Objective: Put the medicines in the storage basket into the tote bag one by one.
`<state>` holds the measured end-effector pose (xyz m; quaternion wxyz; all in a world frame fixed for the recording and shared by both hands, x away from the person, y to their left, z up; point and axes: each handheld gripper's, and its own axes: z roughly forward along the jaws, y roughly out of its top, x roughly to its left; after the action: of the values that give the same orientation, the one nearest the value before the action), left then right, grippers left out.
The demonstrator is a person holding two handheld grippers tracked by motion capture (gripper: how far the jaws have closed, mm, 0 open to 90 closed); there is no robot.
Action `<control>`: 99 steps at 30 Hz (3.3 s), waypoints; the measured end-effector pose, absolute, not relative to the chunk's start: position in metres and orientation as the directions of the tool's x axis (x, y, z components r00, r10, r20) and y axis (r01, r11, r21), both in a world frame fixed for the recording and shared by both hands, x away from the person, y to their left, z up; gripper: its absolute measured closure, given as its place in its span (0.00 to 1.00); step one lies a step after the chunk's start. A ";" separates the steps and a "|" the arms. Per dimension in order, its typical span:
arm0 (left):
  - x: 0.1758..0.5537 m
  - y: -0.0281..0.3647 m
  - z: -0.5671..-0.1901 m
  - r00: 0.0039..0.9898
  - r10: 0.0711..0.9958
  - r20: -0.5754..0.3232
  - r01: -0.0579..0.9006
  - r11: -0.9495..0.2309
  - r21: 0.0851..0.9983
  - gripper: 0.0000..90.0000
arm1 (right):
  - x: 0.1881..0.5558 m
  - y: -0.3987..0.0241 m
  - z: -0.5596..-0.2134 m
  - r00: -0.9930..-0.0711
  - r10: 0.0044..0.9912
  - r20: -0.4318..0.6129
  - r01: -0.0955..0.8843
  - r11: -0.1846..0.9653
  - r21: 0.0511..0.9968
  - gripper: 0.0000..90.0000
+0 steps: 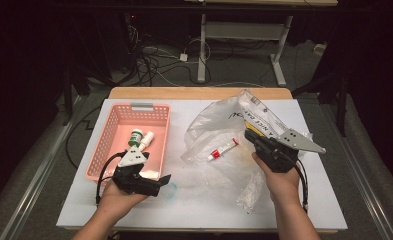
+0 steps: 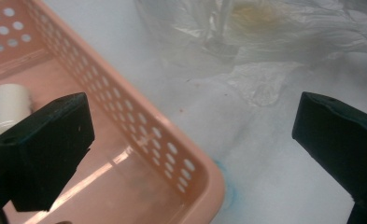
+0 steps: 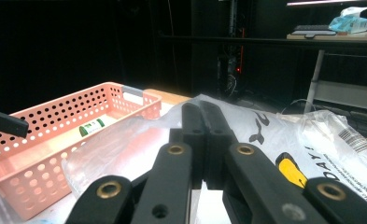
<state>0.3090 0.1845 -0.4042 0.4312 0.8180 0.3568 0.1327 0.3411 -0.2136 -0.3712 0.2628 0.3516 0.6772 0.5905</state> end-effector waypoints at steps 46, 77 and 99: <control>0.392 0.229 -0.399 0.549 0.827 -0.126 0.559 -0.251 0.790 0.00 | 0.341 -0.214 -0.371 -0.614 0.787 0.063 0.166 0.050 0.985 1.00; 0.463 0.243 -0.429 0.413 0.905 -0.107 0.730 -0.258 0.632 0.25 | 0.341 -0.213 -0.371 -0.617 0.785 0.059 0.163 0.053 0.985 1.00; 0.471 0.248 -0.450 0.346 0.932 -0.112 0.837 -0.253 0.485 0.48 | 0.340 -0.213 -0.370 -0.620 0.782 0.058 0.160 0.054 0.986 1.00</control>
<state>0.4710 0.2482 -0.4497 0.2378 0.7851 0.5631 0.0993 0.3403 -0.2130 -0.3702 0.2623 0.3479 0.6768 0.5934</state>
